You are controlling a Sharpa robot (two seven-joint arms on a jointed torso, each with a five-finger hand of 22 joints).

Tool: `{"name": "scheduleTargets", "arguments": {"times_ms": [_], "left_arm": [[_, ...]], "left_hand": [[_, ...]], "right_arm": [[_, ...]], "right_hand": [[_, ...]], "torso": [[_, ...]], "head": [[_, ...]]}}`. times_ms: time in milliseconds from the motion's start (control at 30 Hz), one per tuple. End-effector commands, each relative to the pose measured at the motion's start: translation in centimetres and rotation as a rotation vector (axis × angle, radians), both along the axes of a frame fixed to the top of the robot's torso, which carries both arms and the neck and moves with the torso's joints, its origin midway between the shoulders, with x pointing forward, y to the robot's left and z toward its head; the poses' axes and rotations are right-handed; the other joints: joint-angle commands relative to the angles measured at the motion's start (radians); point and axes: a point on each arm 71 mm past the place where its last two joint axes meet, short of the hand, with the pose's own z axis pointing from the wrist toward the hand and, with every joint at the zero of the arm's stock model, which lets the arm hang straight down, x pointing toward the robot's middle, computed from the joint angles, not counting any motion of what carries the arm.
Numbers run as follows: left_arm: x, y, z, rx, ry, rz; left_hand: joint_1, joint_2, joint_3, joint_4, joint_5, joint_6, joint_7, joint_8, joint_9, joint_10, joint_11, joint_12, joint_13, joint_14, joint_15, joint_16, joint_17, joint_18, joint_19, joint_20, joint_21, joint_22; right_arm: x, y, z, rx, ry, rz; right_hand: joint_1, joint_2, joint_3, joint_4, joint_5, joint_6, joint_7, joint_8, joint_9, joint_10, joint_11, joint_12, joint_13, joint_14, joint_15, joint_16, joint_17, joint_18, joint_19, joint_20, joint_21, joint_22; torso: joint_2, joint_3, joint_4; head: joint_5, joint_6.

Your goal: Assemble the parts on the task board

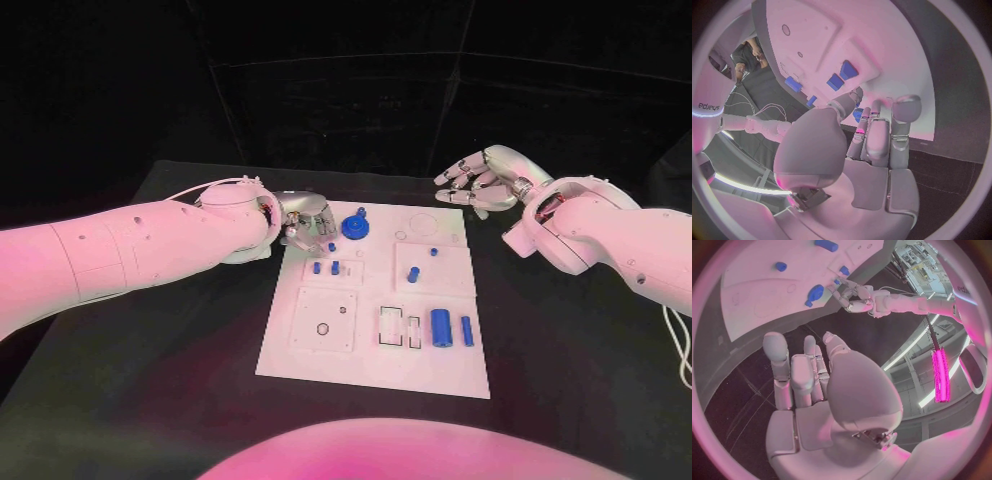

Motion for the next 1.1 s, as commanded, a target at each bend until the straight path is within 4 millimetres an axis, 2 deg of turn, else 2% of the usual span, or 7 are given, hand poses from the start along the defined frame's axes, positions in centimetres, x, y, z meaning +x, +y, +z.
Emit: {"name": "scheduleTargets", "arguments": {"times_ms": [33, 267, 367, 433, 467, 733, 1100], "left_arm": [[0.1, 0.6, 0.5, -0.051, -0.028, 0.037], [-0.1, 2.5, 1.7, -0.354, -0.017, 0.111], [-0.1, 3.4, 2.5, -0.603, 0.014, 0.168], [-0.1, 3.9, 2.9, -0.771, 0.053, 0.209], [-0.2, 4.2, 3.1, -0.874, 0.084, 0.232], [-0.5, 4.5, 3.7, -1.178, 0.174, 0.290], [-0.7, 4.4, 3.8, -1.237, 0.189, 0.317]], "left_hand": [[0.005, -0.005, -0.013, 0.000, 0.001, -0.012, 0.001, -0.008, 0.002, -0.024, 0.005, -0.009, 0.000, 0.008, 0.010, -0.007, -0.006, -0.002, -0.003, 0.008, -0.012, -0.010], [0.017, 0.018, -0.023, 0.006, 0.002, 0.031, 0.028, 0.011, 0.012, -0.020, 0.012, 0.003, 0.006, 0.000, 0.015, -0.023, -0.037, 0.007, -0.017, 0.013, -0.059, -0.052], [0.033, 0.031, -0.010, 0.001, 0.003, 0.077, 0.037, 0.033, 0.018, -0.015, 0.022, 0.012, 0.007, -0.075, 0.025, -0.137, -0.215, 0.036, -0.098, 0.020, -0.239, -0.216], [0.026, 0.038, -0.007, 0.006, 0.002, 0.089, 0.038, 0.037, 0.015, 0.013, 0.019, 0.034, 0.011, -0.159, 0.027, -0.245, -0.367, 0.039, -0.146, 0.026, -0.274, -0.232], [0.027, 0.042, -0.003, 0.006, 0.002, 0.092, 0.036, 0.037, 0.014, 0.025, 0.017, 0.043, 0.012, -0.176, 0.025, -0.265, -0.393, 0.040, -0.156, 0.026, -0.282, -0.235], [0.034, 0.050, 0.012, -0.006, 0.004, 0.105, 0.030, 0.041, 0.010, 0.058, 0.009, 0.068, 0.013, -0.220, 0.019, -0.314, -0.466, 0.043, -0.181, 0.024, -0.302, -0.245], [0.040, 0.054, 0.018, -0.015, 0.004, 0.114, 0.030, 0.044, 0.009, 0.065, 0.007, 0.076, 0.012, -0.227, 0.018, -0.317, -0.474, 0.044, -0.186, 0.023, -0.306, -0.247]], "right_arm": [[-0.1, 0.1, -0.7, -0.243, -0.008, 0.048], [-0.8, 0.5, -1.7, -0.542, -0.120, 0.118], [-1.1, 0.9, -2.2, -0.621, -0.150, 0.138], [-1.4, 1.1, -2.6, -0.661, -0.163, 0.149], [-1.5, 1.2, -2.8, -0.682, -0.170, 0.156], [-2.2, 2.5, -3.7, -0.728, -0.192, 0.199], [-2.9, 3.8, -4.3, -0.732, -0.193, 0.249]], "right_hand": [[0.039, -0.010, 0.042, -0.021, -0.038, 0.028, -0.002, 0.005, 0.000, -0.004, 0.003, -0.085, -0.078, -0.005, -0.005, -0.041, -0.043, 0.016, -0.002, -0.001, -0.013, -0.016], [0.071, -0.050, 0.171, -0.061, -0.134, 0.094, -0.005, -0.011, -0.004, 0.048, 0.006, -0.286, -0.270, 0.005, 0.001, -0.075, -0.074, 0.016, 0.011, 0.001, -0.024, -0.022], [0.060, -0.068, 0.213, -0.067, -0.144, 0.098, -0.001, -0.026, -0.006, 0.061, 0.012, -0.343, -0.321, 0.007, 0.007, -0.076, -0.075, 0.015, 0.014, 0.006, -0.024, -0.022], [0.049, -0.082, 0.234, -0.070, -0.152, 0.098, -0.002, -0.040, -0.007, 0.064, 0.016, -0.368, -0.346, 0.008, 0.008, -0.078, -0.076, 0.015, 0.014, 0.009, -0.026, -0.024], [0.044, -0.087, 0.245, -0.072, -0.156, 0.097, 0.000, -0.047, -0.007, 0.060, 0.019, -0.381, -0.360, 0.008, 0.010, -0.080, -0.078, 0.015, 0.014, 0.010, -0.027, -0.026], [0.021, -0.113, 0.307, -0.091, -0.165, 0.103, 0.002, -0.084, -0.006, 0.059, 0.028, -0.427, -0.436, 0.008, 0.019, -0.090, -0.090, 0.016, 0.014, 0.020, -0.030, -0.029], [0.013, -0.119, 0.346, -0.111, -0.165, 0.112, 0.007, -0.100, -0.005, 0.069, 0.031, -0.439, -0.474, 0.012, 0.020, -0.080, -0.082, 0.014, 0.020, 0.021, -0.022, -0.018]], "torso": [[-0.001, 0.0009, -0.0004], [-0.001, 0.0006, -0.0006], [0.000, 0.0013, -0.0009], [0.000, 0.0014, 0.0002], [0.000, 0.0006, 0.0007], [0.002, -0.0004, -0.0011], [0.001, 0.0008, -0.0004]], "head": [[-0.004, 0.002], [-0.034, 0.015], [-0.044, 0.020], [-0.049, 0.022], [-0.051, 0.024], [-0.054, 0.025], [-0.051, 0.017]]}}
